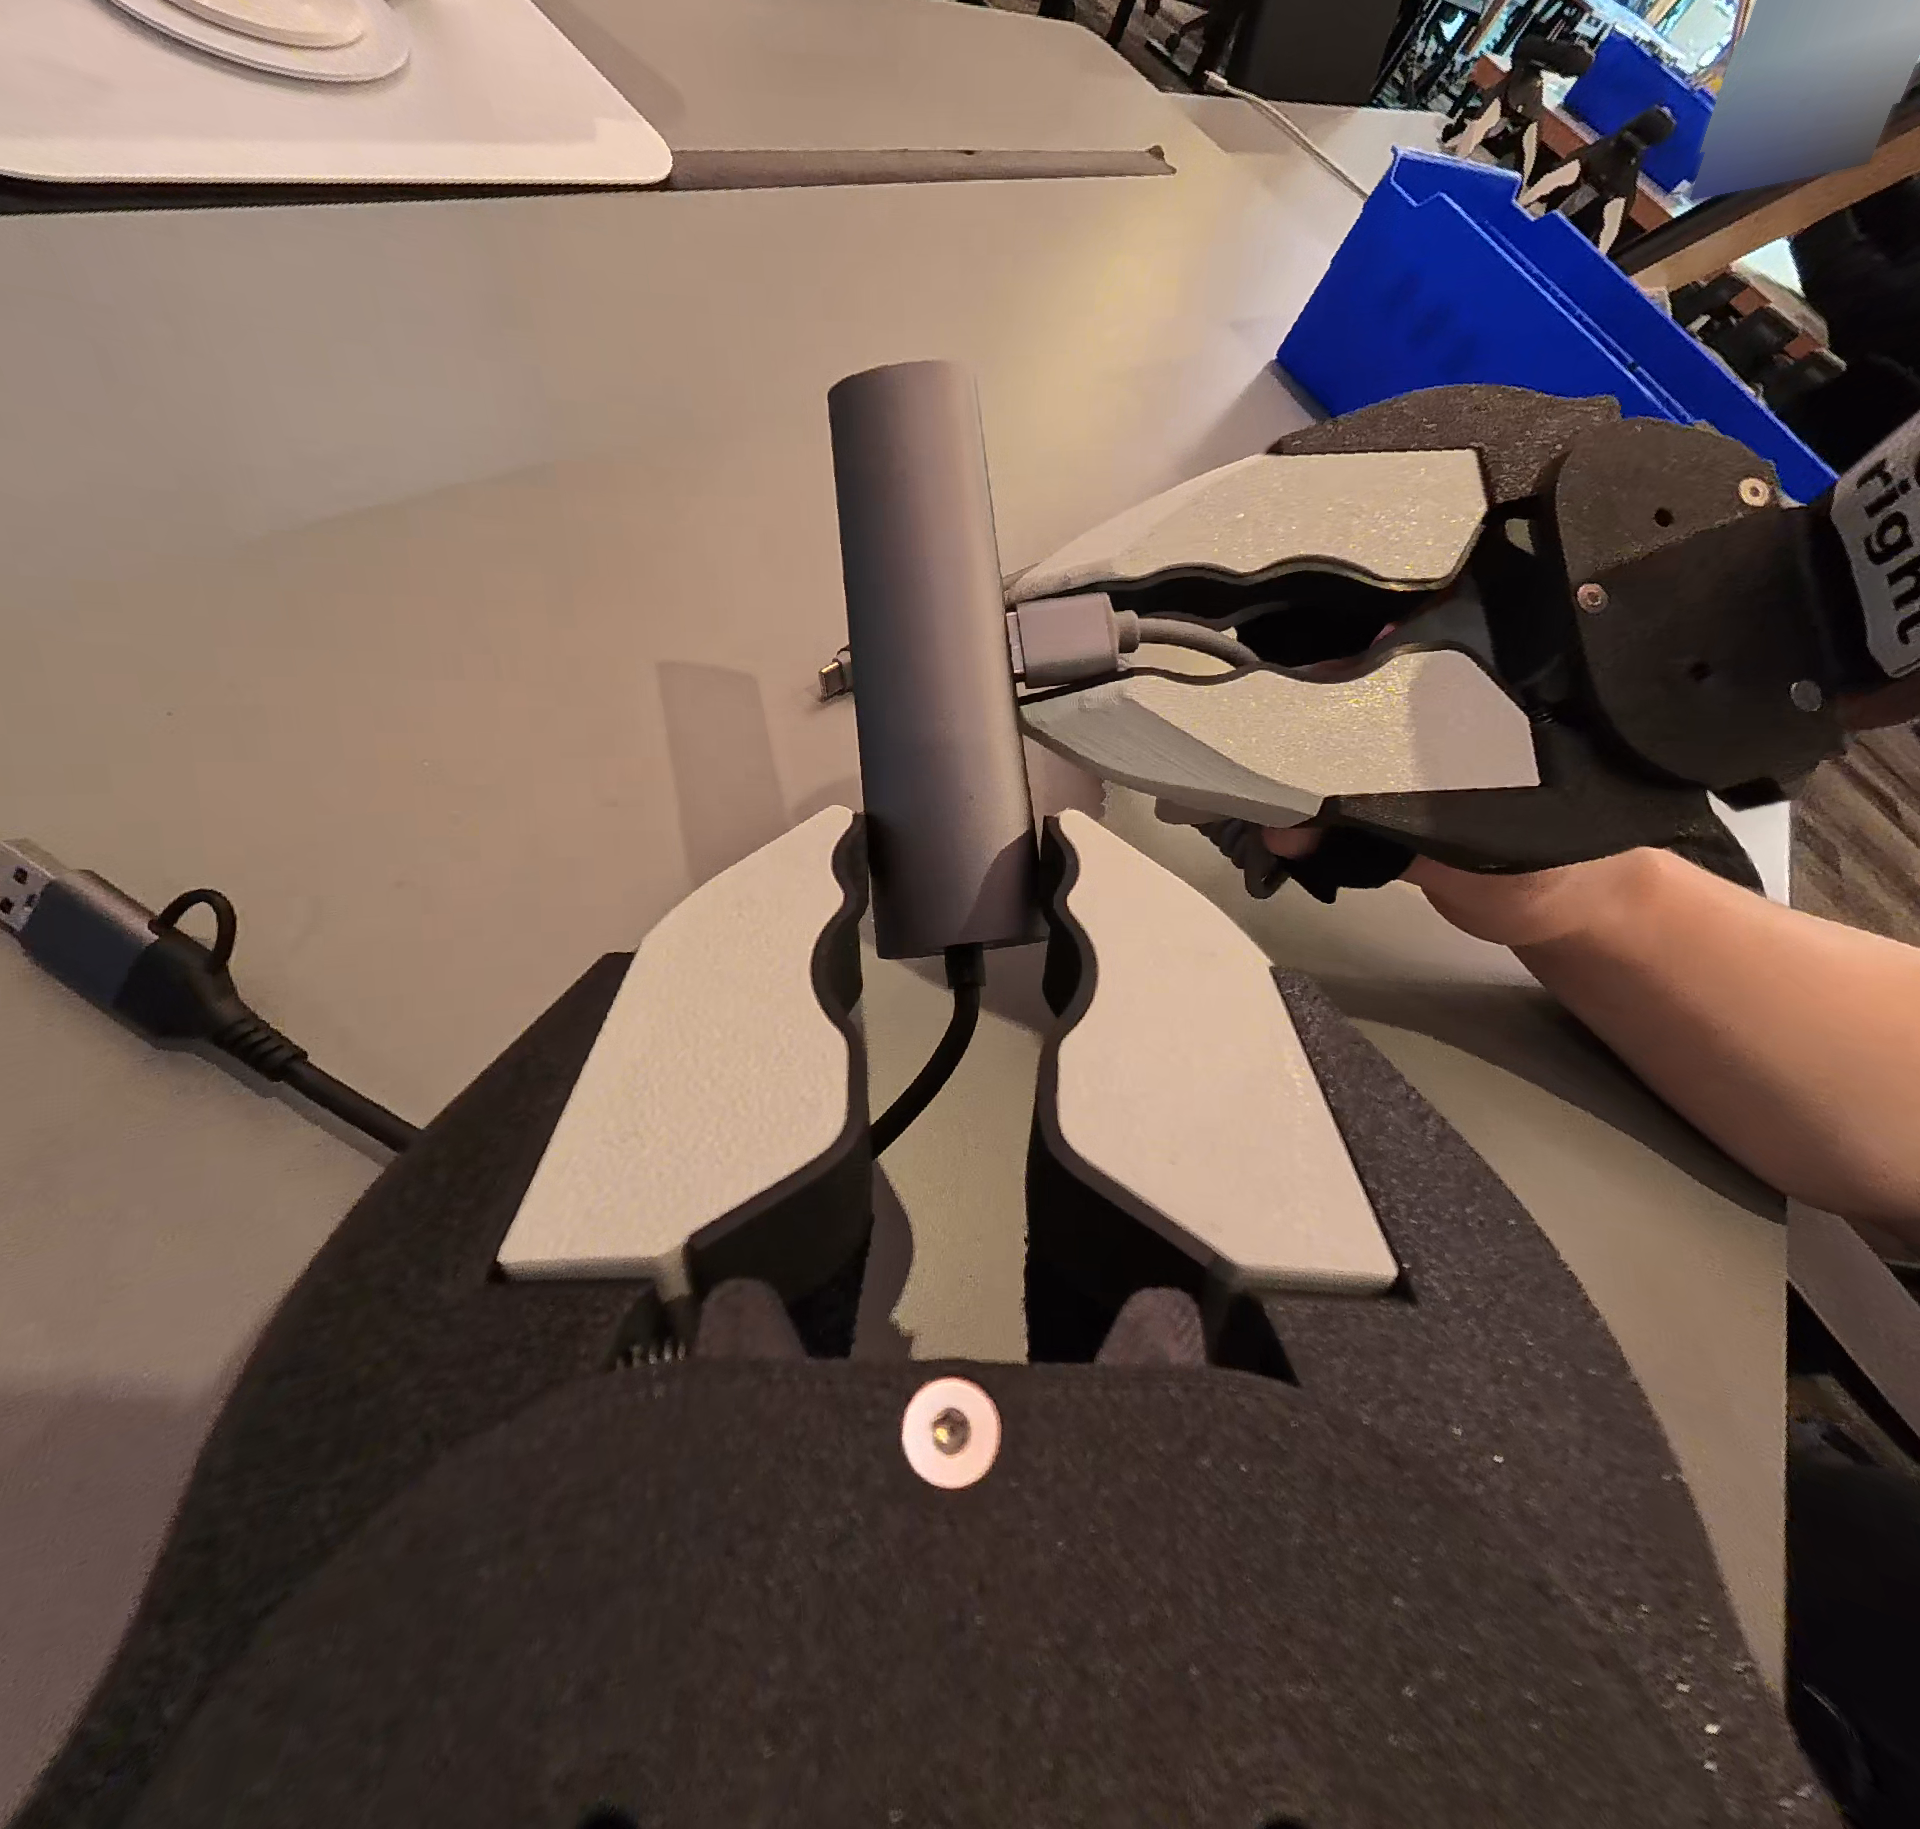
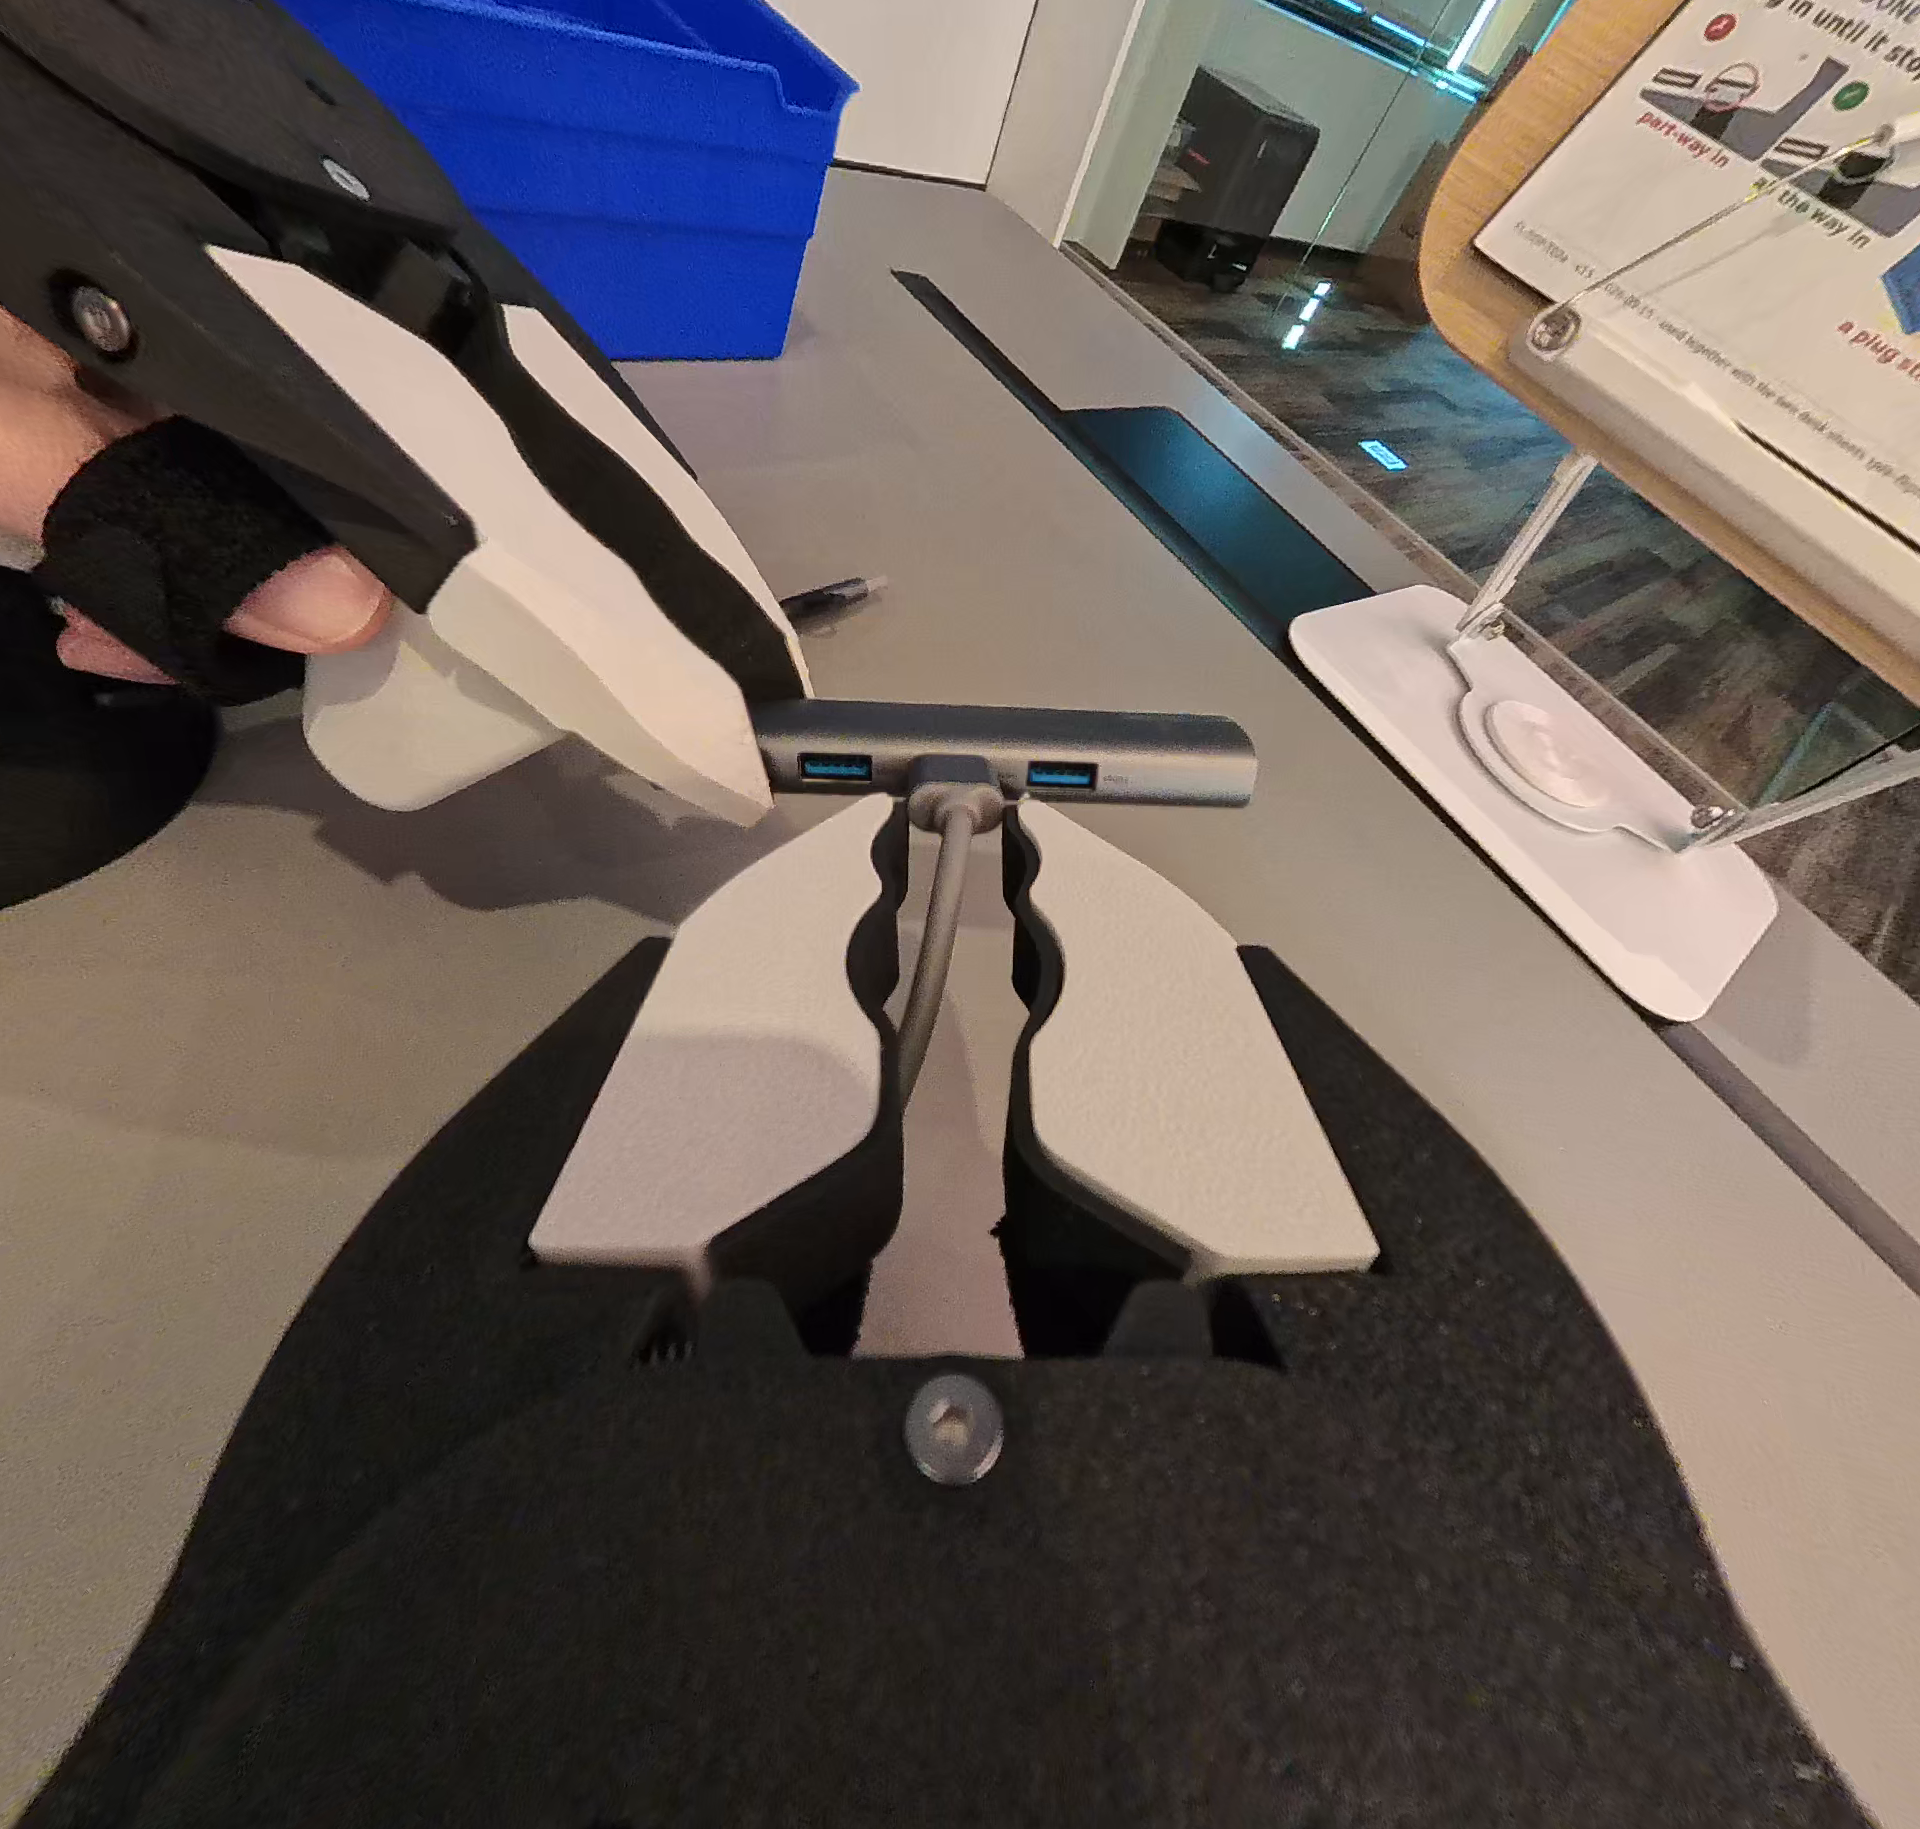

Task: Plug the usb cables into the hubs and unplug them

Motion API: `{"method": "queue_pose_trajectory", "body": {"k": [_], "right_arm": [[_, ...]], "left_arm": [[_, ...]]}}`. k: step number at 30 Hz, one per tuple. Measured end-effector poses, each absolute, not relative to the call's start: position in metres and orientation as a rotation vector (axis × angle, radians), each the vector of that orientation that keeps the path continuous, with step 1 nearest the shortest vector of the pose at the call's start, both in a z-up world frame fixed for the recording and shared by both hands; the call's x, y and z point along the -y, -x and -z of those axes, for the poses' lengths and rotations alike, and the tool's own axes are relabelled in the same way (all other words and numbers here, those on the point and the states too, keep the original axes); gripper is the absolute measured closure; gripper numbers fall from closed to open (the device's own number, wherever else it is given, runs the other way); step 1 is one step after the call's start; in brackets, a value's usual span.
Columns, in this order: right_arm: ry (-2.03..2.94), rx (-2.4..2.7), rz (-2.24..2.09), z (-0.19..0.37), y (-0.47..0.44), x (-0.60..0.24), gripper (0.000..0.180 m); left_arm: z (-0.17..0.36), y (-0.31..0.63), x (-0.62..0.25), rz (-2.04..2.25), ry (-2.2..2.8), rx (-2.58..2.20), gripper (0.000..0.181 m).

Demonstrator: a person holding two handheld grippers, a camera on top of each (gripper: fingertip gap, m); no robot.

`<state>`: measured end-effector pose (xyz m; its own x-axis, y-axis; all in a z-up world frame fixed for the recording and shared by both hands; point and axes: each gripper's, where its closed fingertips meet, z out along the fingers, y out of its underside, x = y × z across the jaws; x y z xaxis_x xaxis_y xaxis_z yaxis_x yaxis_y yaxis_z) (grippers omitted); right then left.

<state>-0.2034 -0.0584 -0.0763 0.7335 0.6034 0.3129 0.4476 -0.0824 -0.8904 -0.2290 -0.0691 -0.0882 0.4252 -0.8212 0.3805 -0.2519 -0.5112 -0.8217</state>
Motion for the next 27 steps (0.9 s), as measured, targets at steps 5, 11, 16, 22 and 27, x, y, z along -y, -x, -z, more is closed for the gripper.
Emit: {"method": "queue_pose_trajectory", "body": {"k": [5, 11, 16, 22, 27], "right_arm": [[1.701, 0.846, -0.150, 0.0741, 0.2037, 0.0592, 0.164], [1.703, 0.851, -0.146, 0.0758, 0.2037, 0.0588, 0.163], [1.699, 0.858, -0.146, 0.0761, 0.2046, 0.0590, 0.163], [1.687, 0.877, -0.147, 0.0712, 0.2037, 0.0597, 0.164], [1.696, 0.907, -0.124, 0.0762, 0.2024, 0.0604, 0.164]], "left_arm": [[0.0872, 0.2312, 0.0672, 1.050, 1.989, -0.895, 0.150], [0.0900, 0.2307, 0.0674, 0.998, 1.994, -0.925, 0.150], [0.0908, 0.2302, 0.0681, 0.973, 1.992, -0.944, 0.150], [0.0869, 0.2292, 0.0684, 0.902, 1.941, -0.986, 0.150], [0.0927, 0.2282, 0.0686, 0.730, 1.915, -1.073, 0.149]]}}
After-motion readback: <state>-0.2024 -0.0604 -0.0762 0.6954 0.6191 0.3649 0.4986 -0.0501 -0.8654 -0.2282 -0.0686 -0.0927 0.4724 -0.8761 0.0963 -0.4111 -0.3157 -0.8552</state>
